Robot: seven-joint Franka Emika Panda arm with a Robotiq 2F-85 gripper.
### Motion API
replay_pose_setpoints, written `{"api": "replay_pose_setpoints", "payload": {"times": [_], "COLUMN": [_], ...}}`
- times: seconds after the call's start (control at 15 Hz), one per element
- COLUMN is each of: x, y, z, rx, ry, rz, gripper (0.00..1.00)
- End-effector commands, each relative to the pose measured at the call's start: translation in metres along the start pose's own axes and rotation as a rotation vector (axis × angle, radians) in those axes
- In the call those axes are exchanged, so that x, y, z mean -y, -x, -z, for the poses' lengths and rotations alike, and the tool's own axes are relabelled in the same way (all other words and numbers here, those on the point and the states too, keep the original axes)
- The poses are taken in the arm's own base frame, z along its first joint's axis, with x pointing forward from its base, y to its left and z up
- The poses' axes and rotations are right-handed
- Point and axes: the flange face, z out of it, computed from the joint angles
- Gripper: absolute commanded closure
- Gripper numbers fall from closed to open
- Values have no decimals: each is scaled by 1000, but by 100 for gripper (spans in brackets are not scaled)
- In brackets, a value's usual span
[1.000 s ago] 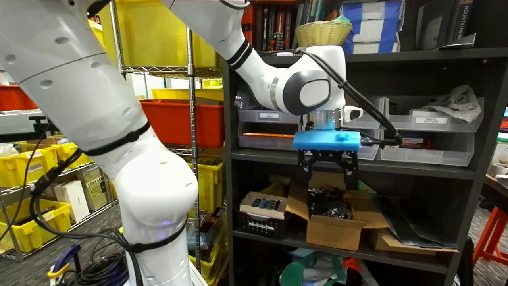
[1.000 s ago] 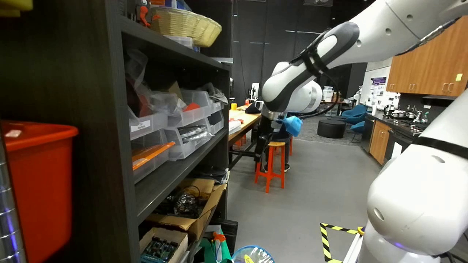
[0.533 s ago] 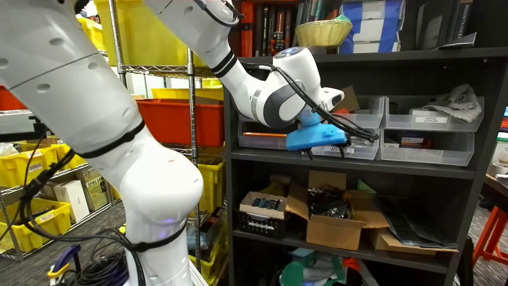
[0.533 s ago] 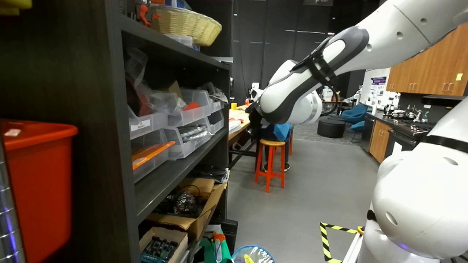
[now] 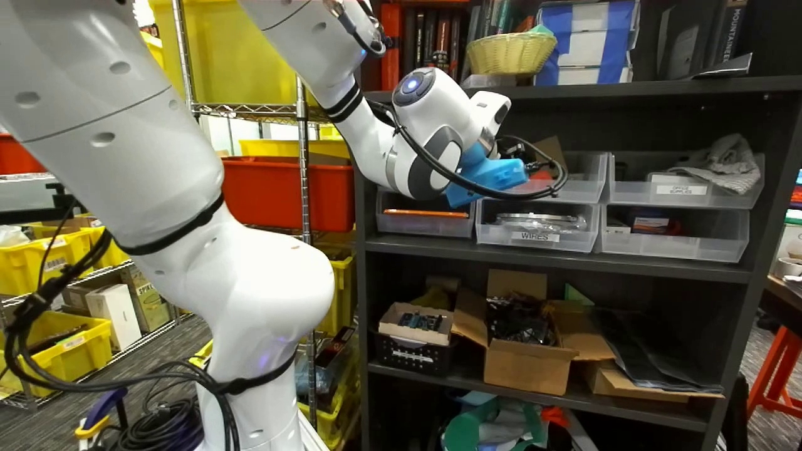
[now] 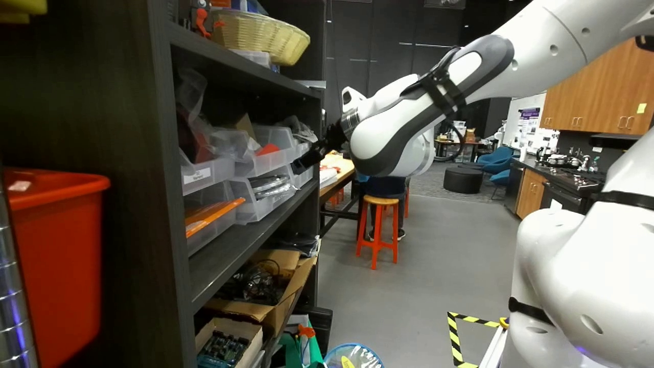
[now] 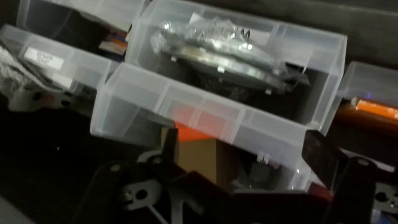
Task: Pick the orange toy at the top shelf and place it in the basket next to it
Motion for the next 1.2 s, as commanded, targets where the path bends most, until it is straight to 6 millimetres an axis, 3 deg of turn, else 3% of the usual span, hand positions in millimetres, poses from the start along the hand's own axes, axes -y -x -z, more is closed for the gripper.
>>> {"api": "replay_pose_setpoints", "payload": {"times": [0.0,0.07,0.13,0.2,0.53,0.67,0.87,1.13], "x": [-3,8,5,7,7,10,33,59], "y": [-31,-18,-12,-19,-17,-9,3,-16], "z": [30,6,5,5,4,-7,-18,-9], "rx": [-158,-91,-32,-65,-55,17,123,107], "ry": [7,-12,-19,-26,-28,-74,-176,-259], "rz": [38,64,78,45,45,42,112,234], "gripper": [0,0,0,0,0,0,0,0]}}
